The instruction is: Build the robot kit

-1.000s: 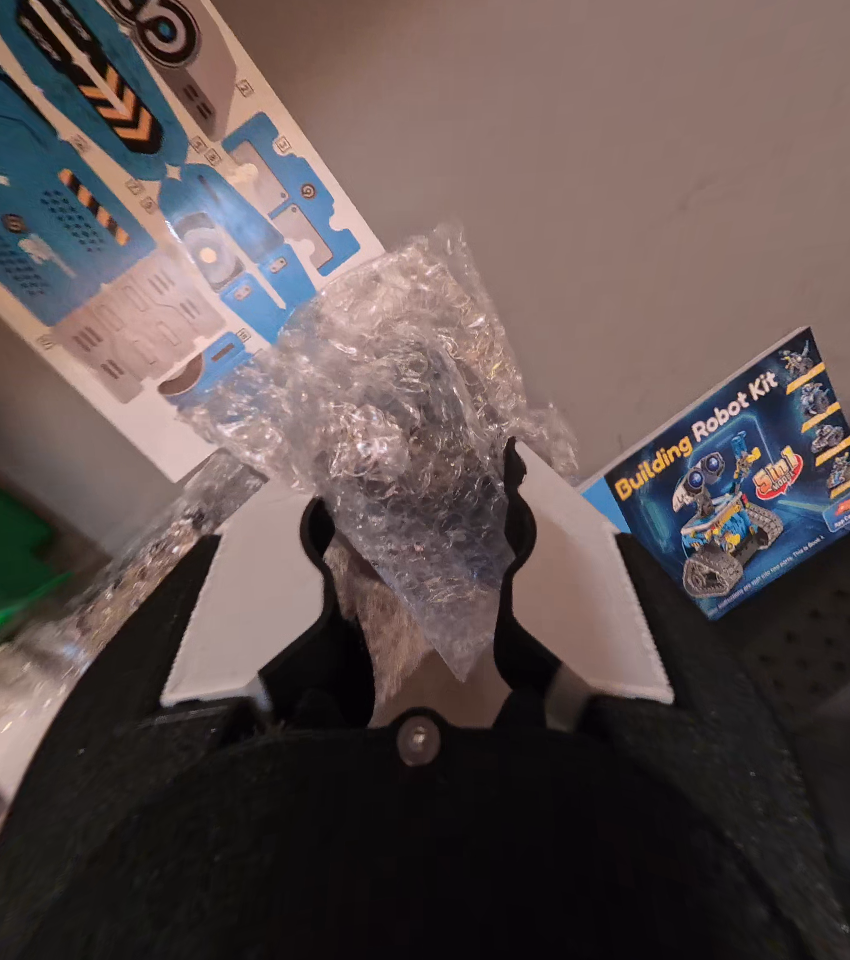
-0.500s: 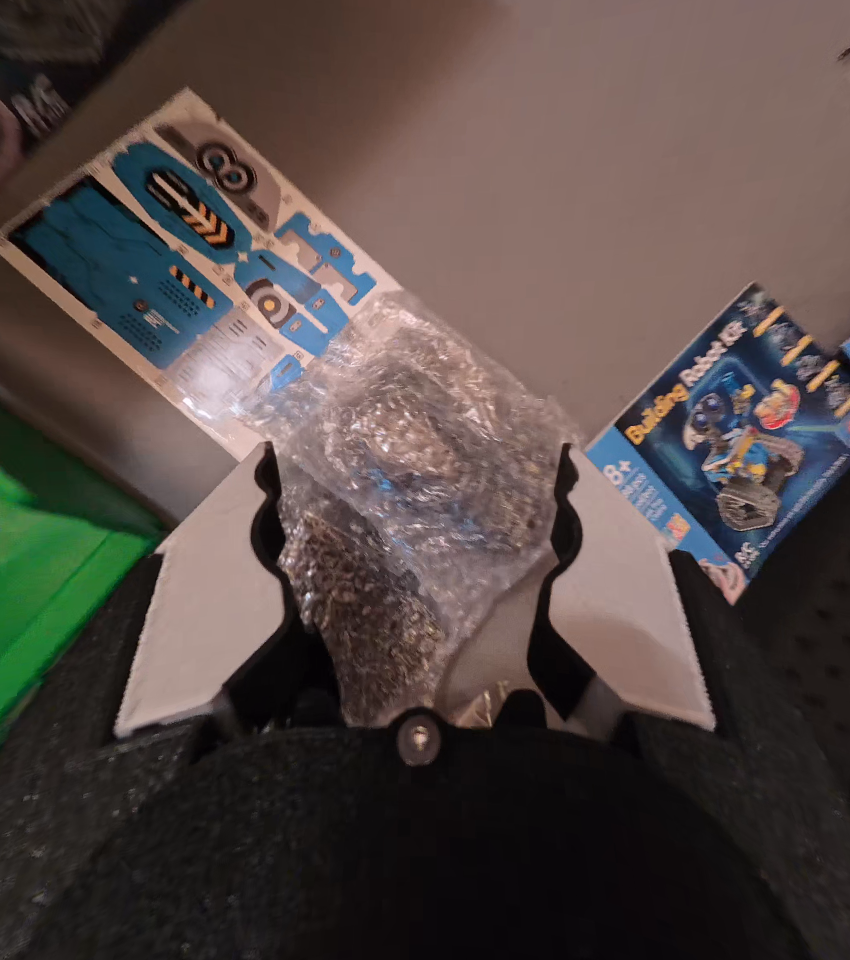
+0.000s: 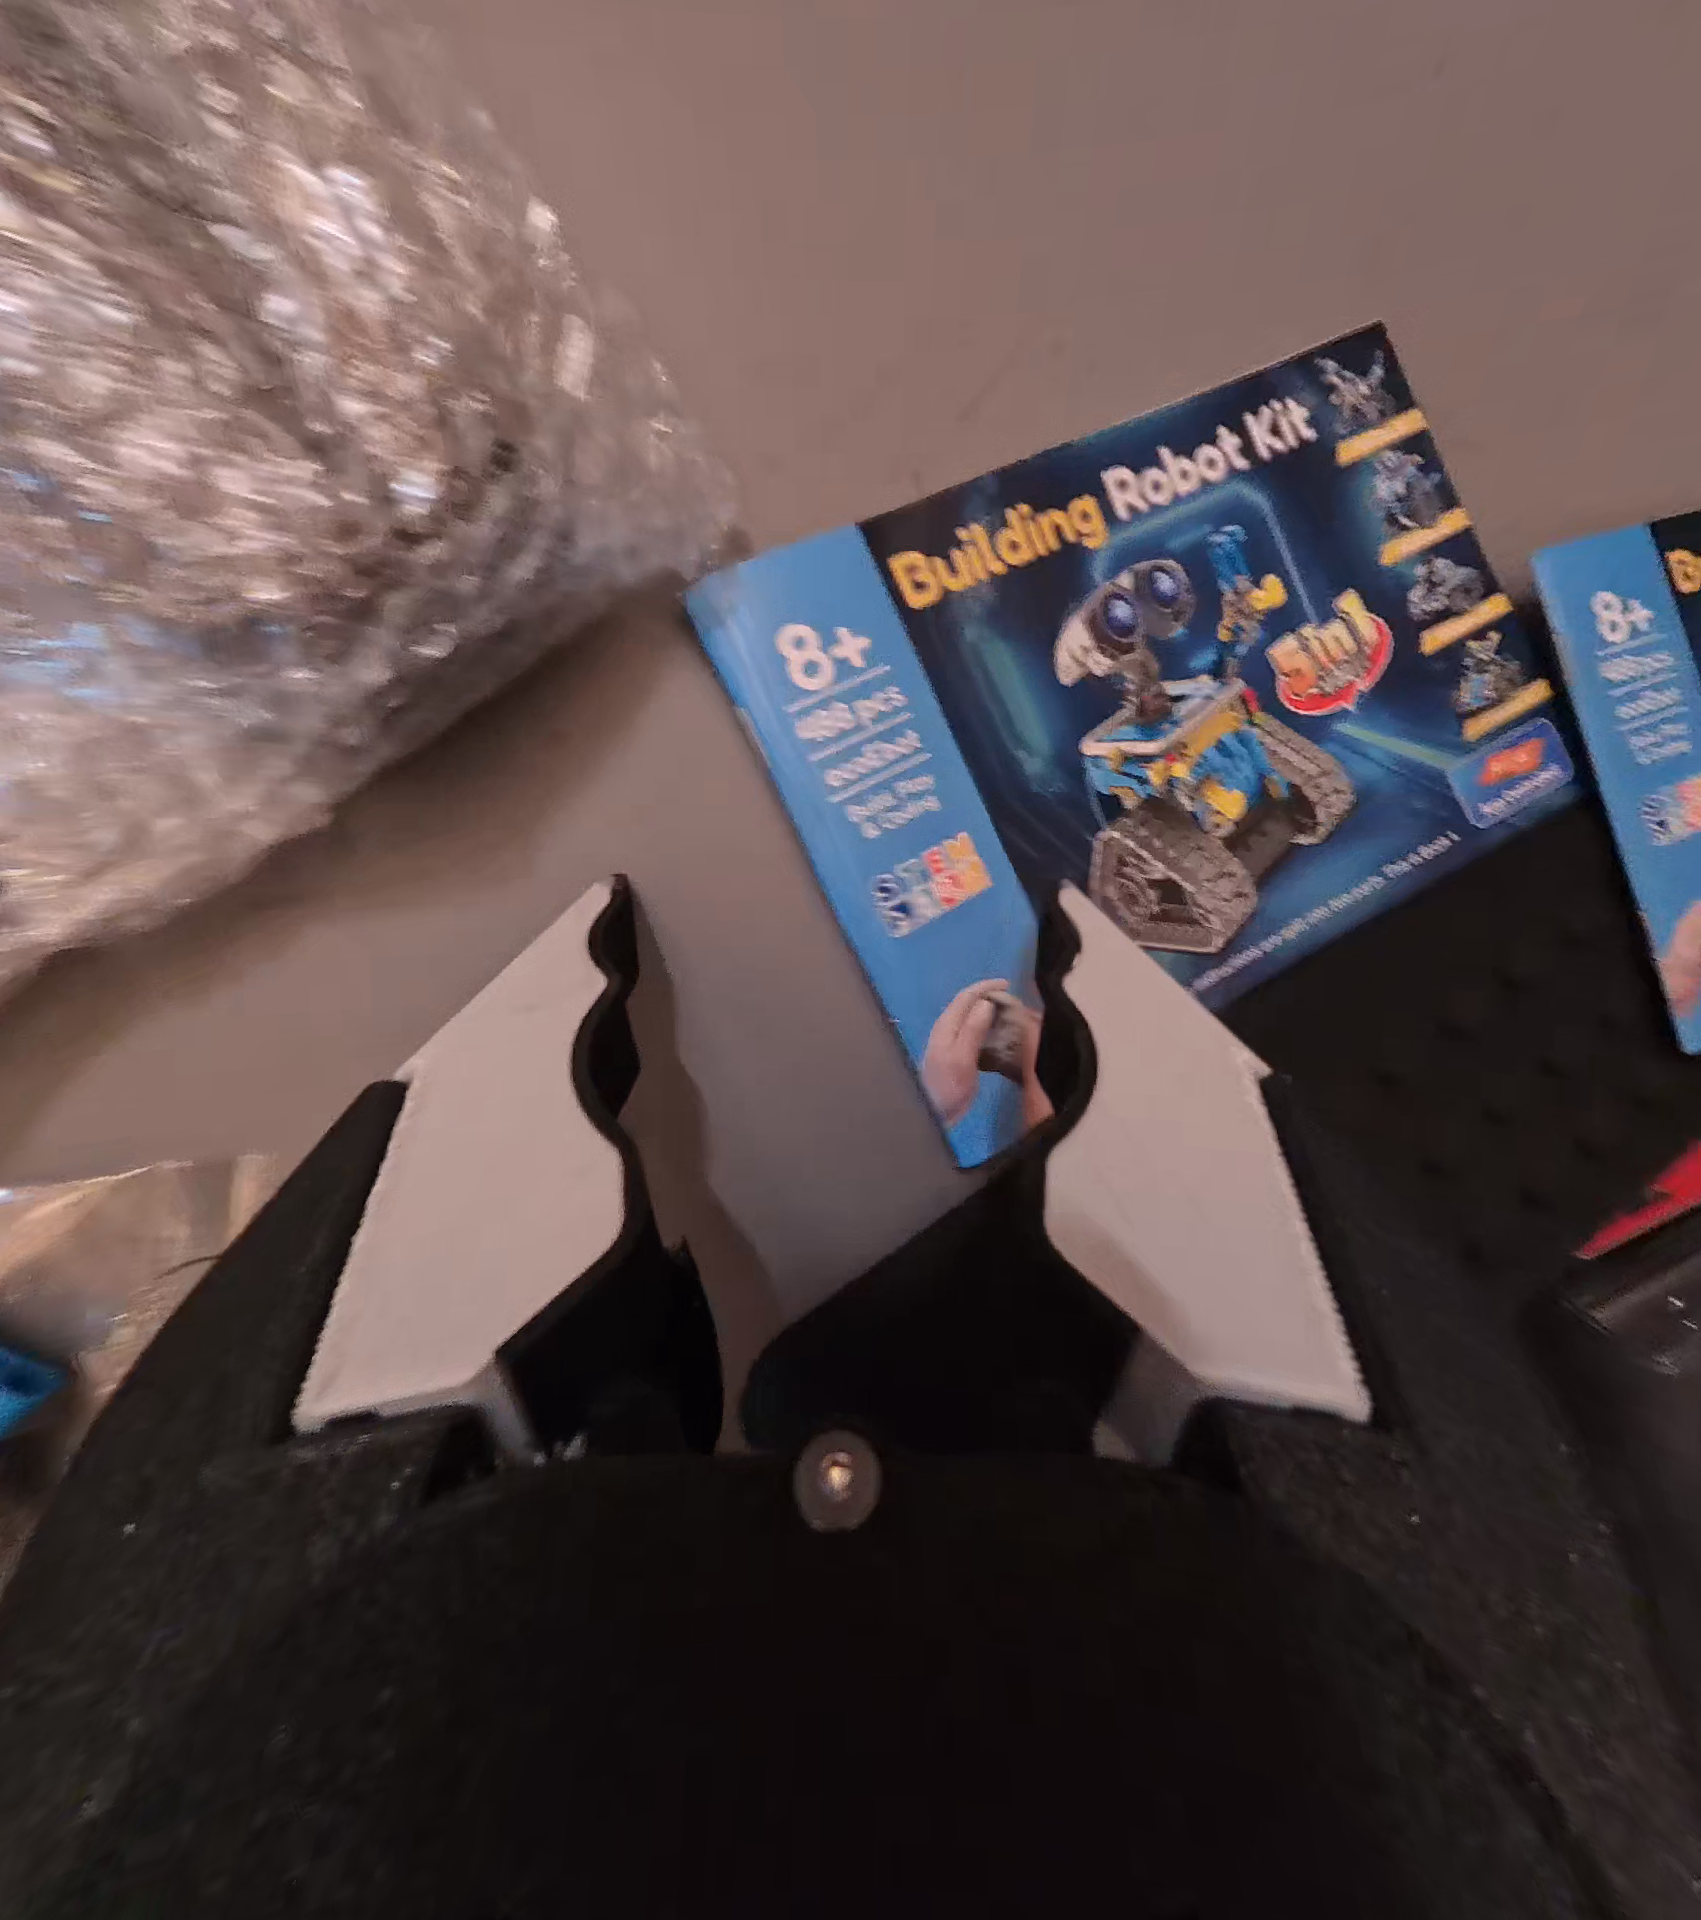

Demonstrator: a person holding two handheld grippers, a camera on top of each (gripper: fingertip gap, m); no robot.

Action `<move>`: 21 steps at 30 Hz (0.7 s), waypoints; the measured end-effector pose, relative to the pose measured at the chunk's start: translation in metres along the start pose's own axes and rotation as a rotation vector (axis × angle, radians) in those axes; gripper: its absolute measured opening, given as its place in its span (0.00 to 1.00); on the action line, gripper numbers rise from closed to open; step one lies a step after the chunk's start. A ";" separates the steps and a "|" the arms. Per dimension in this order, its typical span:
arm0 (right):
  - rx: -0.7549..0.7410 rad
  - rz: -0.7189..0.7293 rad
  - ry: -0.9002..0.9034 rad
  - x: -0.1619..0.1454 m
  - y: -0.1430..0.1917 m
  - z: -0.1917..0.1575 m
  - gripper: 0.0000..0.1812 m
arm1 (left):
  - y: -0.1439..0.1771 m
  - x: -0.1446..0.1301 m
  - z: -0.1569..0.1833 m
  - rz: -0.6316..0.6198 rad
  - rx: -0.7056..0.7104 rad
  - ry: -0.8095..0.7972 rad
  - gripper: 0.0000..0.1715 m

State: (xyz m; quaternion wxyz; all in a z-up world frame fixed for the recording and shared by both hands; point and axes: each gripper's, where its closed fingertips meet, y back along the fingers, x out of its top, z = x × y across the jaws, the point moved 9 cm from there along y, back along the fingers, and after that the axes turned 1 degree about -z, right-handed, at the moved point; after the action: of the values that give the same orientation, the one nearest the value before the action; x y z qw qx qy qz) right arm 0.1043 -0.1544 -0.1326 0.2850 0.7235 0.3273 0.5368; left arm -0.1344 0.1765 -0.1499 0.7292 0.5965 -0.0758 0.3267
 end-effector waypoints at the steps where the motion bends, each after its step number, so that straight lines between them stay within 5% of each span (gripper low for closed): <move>1: 0.010 -0.005 0.045 0.005 -0.002 -0.002 0.39 | -0.002 0.000 0.005 -0.003 -0.014 0.003 0.49; 5: 0.090 -0.085 0.158 0.029 -0.015 0.005 0.39 | -0.007 -0.003 0.024 0.006 -0.021 0.015 0.45; 12: 0.219 -0.303 0.193 0.024 -0.024 0.033 0.40 | -0.018 -0.008 0.045 0.003 0.196 -0.082 0.39; 19: 0.350 -0.328 0.195 0.026 -0.026 0.042 0.23 | -0.010 0.005 0.068 0.065 0.245 -0.102 0.41; 21: 0.383 -0.265 0.242 0.032 -0.018 0.040 0.06 | -0.005 0.015 0.091 0.112 0.187 -0.163 0.41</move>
State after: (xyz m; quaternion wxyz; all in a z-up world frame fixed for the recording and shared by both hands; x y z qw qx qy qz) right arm 0.1465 -0.1207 -0.1378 0.1693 0.6459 0.5464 0.5056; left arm -0.0942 0.0986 -0.1213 0.6425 0.6813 -0.1371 0.3228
